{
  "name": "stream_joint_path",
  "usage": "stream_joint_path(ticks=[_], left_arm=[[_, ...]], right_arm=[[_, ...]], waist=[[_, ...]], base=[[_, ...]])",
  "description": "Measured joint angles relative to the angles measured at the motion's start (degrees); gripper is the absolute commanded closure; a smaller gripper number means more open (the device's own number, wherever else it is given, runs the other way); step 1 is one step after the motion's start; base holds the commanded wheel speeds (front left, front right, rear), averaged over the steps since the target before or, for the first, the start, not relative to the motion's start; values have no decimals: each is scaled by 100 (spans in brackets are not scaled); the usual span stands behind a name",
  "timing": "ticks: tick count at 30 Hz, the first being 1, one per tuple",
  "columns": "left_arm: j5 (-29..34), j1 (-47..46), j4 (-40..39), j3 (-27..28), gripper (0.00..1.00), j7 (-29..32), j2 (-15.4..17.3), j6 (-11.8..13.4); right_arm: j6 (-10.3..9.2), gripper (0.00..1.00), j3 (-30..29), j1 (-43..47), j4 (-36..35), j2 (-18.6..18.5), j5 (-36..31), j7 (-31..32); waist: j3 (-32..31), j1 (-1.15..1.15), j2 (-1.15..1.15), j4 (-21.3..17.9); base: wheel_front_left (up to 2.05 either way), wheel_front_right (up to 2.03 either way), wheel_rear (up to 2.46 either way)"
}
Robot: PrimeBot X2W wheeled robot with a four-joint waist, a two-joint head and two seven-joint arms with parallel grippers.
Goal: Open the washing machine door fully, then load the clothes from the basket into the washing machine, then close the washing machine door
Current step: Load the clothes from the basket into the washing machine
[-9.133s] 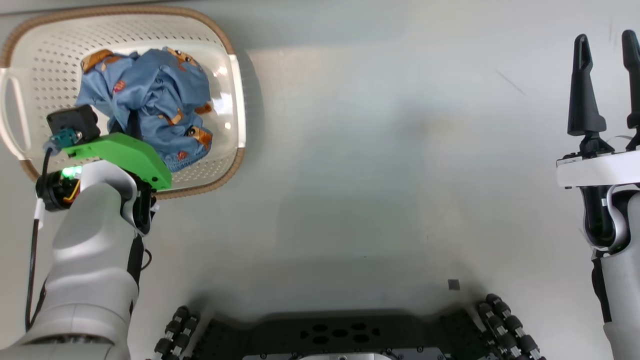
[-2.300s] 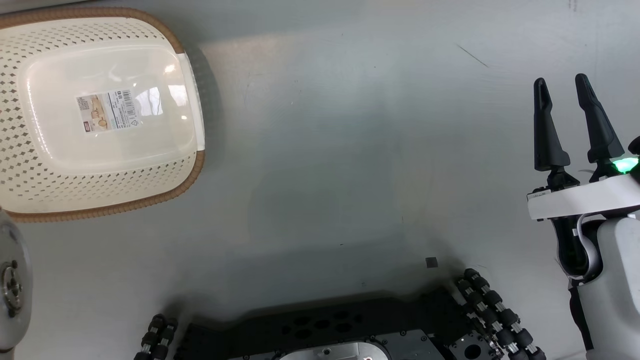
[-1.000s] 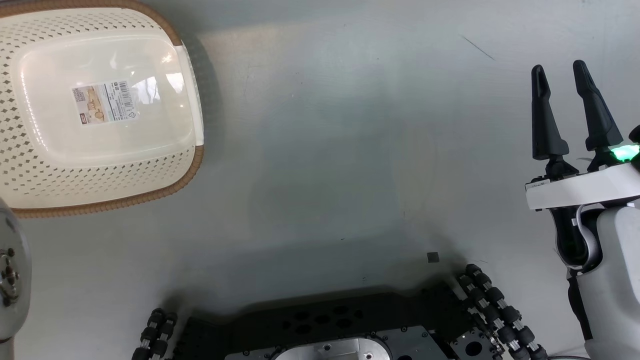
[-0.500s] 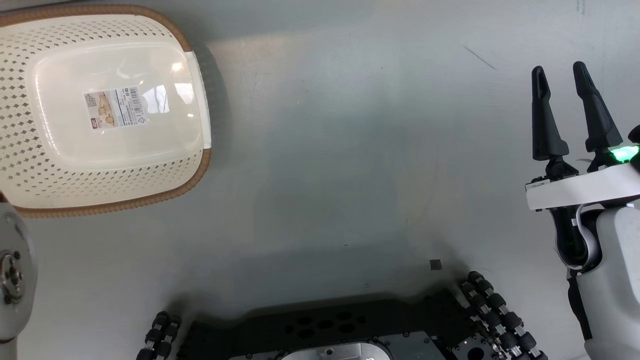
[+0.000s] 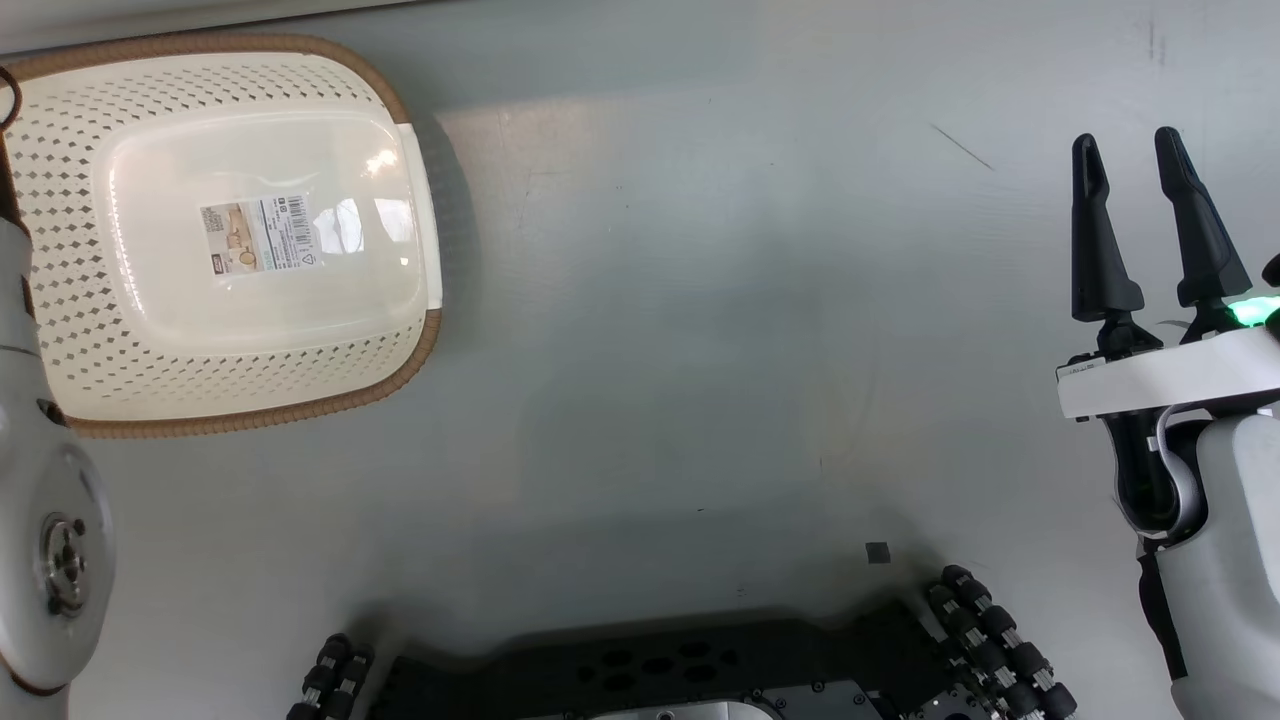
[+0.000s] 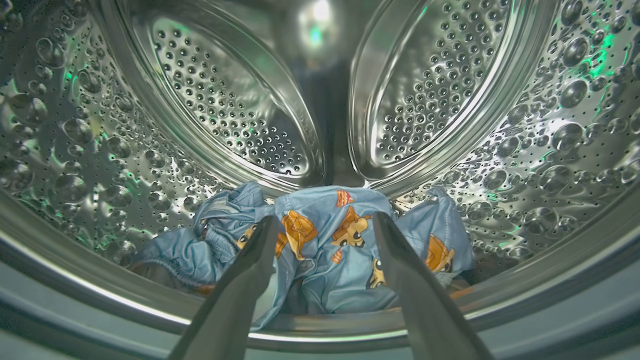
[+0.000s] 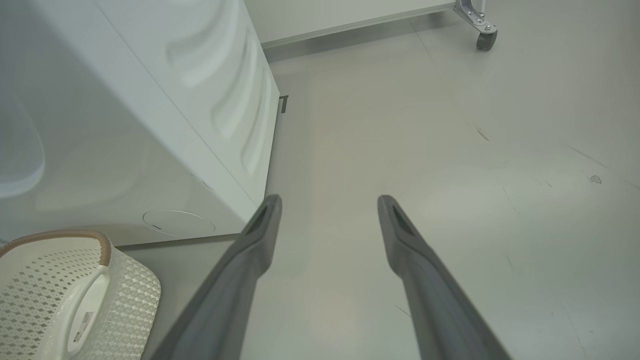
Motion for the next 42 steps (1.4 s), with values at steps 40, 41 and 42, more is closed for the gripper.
stream_joint_path(ticks=[40,41,42], left_arm=[[-157,1964,-541,281,0,18,-188,-151],[-157,2064,-598,298,0,18,-216,-151],[-157,2169,-673,312,0,18,-242,-151]], right_arm=[[0,0,-35,2,398,177,-60,0],[0,0,-35,2,410,178,-65,0],[0,0,-33,3,422,178,-76,0]], waist=[[-1550,0,0,179],[-1606,0,0,181],[-1664,0,0,183]], base=[[0,0,0],[0,0,0],[0,0,0]])
